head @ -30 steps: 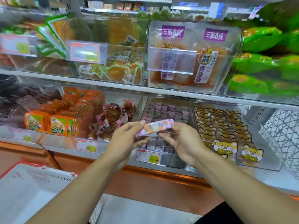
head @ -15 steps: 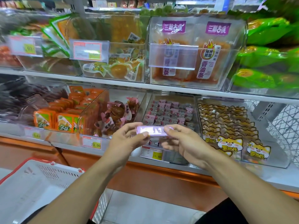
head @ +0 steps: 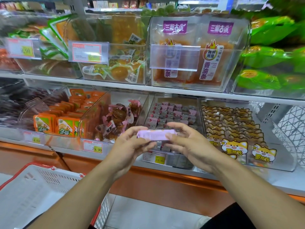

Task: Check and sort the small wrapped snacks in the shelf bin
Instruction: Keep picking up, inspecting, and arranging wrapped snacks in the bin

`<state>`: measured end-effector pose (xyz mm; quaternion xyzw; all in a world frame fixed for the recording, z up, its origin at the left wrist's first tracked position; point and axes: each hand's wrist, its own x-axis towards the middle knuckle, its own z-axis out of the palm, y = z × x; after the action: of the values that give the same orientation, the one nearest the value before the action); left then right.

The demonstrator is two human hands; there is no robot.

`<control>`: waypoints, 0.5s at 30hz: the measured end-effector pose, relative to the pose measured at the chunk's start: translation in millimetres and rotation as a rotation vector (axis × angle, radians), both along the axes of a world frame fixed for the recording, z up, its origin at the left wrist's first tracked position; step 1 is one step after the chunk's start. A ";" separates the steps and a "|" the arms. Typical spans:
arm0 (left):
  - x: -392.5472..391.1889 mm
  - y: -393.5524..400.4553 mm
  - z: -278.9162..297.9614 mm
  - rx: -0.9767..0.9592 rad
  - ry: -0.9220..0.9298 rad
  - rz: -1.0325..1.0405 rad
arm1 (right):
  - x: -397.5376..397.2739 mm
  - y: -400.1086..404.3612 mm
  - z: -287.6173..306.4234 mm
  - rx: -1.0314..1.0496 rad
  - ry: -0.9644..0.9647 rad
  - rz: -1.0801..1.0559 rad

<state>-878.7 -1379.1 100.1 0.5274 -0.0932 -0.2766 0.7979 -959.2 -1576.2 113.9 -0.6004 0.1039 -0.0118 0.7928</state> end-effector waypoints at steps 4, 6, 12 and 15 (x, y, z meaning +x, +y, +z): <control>-2.1 -0.8 -4.2 0.061 -0.172 0.008 | 0.3 0.7 2.3 0.073 0.173 0.010; -1.6 -1.9 -7.3 0.122 -0.279 0.030 | 0.0 0.4 2.0 0.095 0.174 0.010; -1.5 -6.0 -8.5 0.149 -0.267 0.107 | 1.1 -2.2 0.1 0.063 0.147 -0.040; -1.7 -8.2 -8.0 0.122 -0.202 0.112 | 1.6 -2.5 -1.4 0.020 0.118 -0.023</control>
<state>-880.3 -1387.2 92.1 0.6043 -0.1264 -0.1824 0.7652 -957.6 -1578.7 112.4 -0.5910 0.1574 0.0156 0.7910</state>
